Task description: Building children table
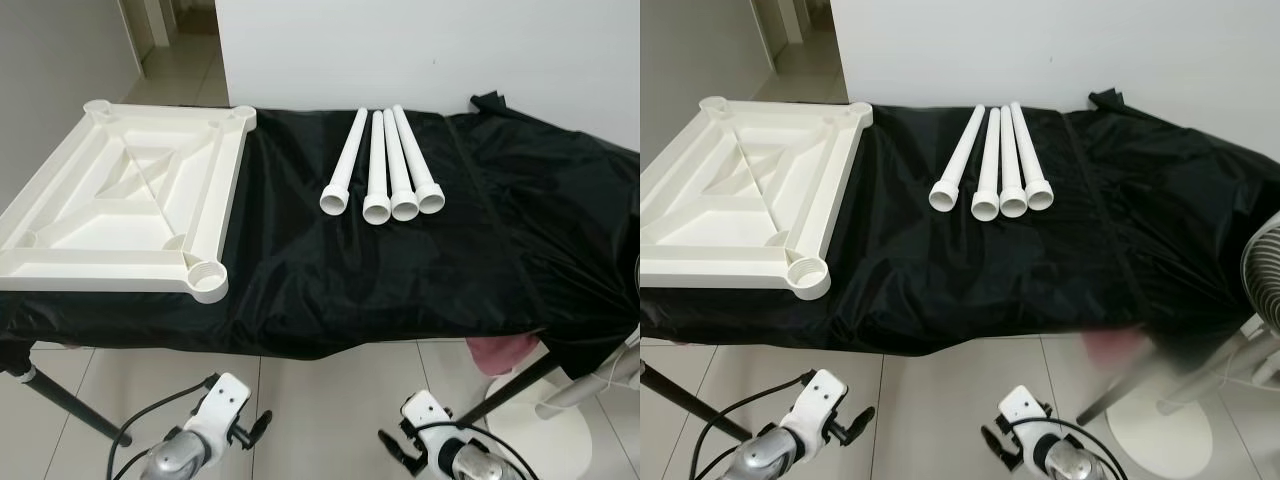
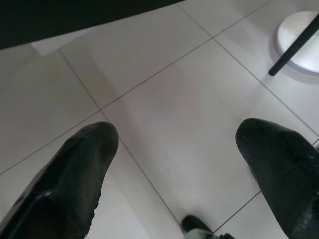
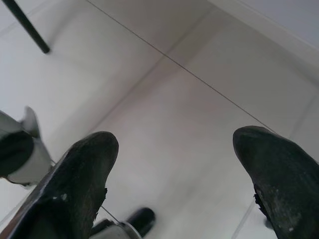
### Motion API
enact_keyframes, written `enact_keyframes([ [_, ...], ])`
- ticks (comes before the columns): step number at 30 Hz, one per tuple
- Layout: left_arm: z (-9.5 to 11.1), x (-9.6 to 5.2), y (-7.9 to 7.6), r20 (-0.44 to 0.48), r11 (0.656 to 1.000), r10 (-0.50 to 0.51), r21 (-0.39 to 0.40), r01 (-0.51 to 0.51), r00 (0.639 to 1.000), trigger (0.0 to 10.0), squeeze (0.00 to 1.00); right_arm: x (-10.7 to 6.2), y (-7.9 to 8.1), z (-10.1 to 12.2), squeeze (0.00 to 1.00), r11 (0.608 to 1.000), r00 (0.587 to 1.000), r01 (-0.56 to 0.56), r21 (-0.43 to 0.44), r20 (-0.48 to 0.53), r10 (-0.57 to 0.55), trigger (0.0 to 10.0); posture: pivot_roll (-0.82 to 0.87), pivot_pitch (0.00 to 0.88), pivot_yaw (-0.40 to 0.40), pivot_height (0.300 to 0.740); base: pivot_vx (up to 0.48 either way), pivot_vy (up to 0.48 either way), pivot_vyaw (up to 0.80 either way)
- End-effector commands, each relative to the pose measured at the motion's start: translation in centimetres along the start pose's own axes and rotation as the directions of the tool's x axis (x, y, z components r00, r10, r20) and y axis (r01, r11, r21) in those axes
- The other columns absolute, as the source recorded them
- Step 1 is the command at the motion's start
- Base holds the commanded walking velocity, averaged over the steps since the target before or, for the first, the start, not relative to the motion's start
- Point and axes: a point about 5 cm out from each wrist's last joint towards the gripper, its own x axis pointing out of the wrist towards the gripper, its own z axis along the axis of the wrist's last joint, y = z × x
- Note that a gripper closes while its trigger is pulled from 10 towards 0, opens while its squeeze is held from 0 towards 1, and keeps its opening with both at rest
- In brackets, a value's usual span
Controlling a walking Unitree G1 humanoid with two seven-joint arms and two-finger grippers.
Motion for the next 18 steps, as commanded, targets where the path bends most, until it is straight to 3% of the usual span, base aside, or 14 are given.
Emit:
enact_keyframes([
  [1, 0.0, -0.5, -1.6, 0.004, 0.955, -0.298, 0.004, 0.298, 0.955, 10.0, 0.0, -0.1, 0.0, 0.2, 0.0, 0.998, 0.998, -0.056, -0.012, 0.008, 0.056, 10.0, 0.0, 0.022, 0.018, 0.74, 0.0, 0.0, 0.0],
  [3, 0.6, -1.2, -2.1, 0.021, 0.911, -0.413, -0.011, 0.413, 0.911, 10.0, 0.0, -0.1, 0.1, 0.6, 0.0, 0.982, 0.983, -0.181, -0.059, 0.01, 0.182, 10.0, 0.0, 0.02, 0.019, 0.74, 0.0, 0.0, 0.0],
  [4, 0.6, -1.2, -2.1, 0.021, 0.911, -0.413, -0.011, 0.413, 0.911, 10.0, 0.0, -0.1, 0.1, 0.6, 0.0, 0.982, 0.983, -0.181, -0.059, 0.01, 0.182, 10.0, 0.0, 0.02, 0.019, 0.74, 0.0, 0.0, 0.0],
  [5, 1.3, -1.6, -2.2, 0.034, 0.878, -0.477, -0.016, 0.478, 0.878, 10.0, 0.0, -0.4, 0.1, 0.9, 0.0, 0.957, 0.961, -0.274, -0.092, 0.011, 0.276, 10.0, 0.0, 0.019, 0.023, 0.74, 0.0, 0.0, 0.0],
  [6, 1.6, -1.8, -2.2, 0.038, 0.869, -0.494, -0.006, 0.495, 0.868, 10.0, 0.0, -0.6, 0.1, 1.0, 0.0, 0.948, 0.952, -0.303, -0.093, 0.015, 0.306, 10.0, 0.0, 0.019, 0.023, 0.74, 0.0, 0.0, 0.0],
  [10, 3.0, -2.8, -2.0, 0.05, 0.829, -0.559, 0.023, 0.558, 0.828, 10.0, 0.0, -1.3, -0.6, 1.8, 0.0, 0.924, 0.926, -0.37, -0.096, 0.042, 0.375, 10.0, 0.0, 0.018, 0.024, 0.74, 0.0, 0.0, 0.0],
  [14, 3.5, -3.2, -2.1, 0.054, 0.816, -0.577, 0.027, 0.577, 0.815, 10.0, 0.0, -1.5, -0.8, 2.0, 0.0, 0.916, 0.917, -0.389, -0.095, 0.05, 0.395, 10.0, 0.0, 0.018, 0.024, 0.74, 0.0, 0.0, 0.0],
  [15, 4.6, -4.1, -2.0, 0.067, 0.782, -0.623, 0.042, 0.622, 0.779, 10.0, 0.0, -2.5, -1.3, 2.6, 0.0, 0.892, 0.891, -0.441, -0.101, 0.067, 0.448, 10.0, -0.01, 0.021, 0.027, 0.74, 0.0, 0.0, 0.0],
  [18, 5.0, -4.5, -2.0, 0.069, 0.769, -0.639, 0.048, 0.637, 0.766, 10.0, 0.0, -2.9, -1.6, 2.8, 0.0, 0.882, 0.881, -0.459, -0.109, 0.072, 0.468, 10.0, -0.01, 0.021, 0.027, 0.74, 0.0, 0.0, 0.0],
])
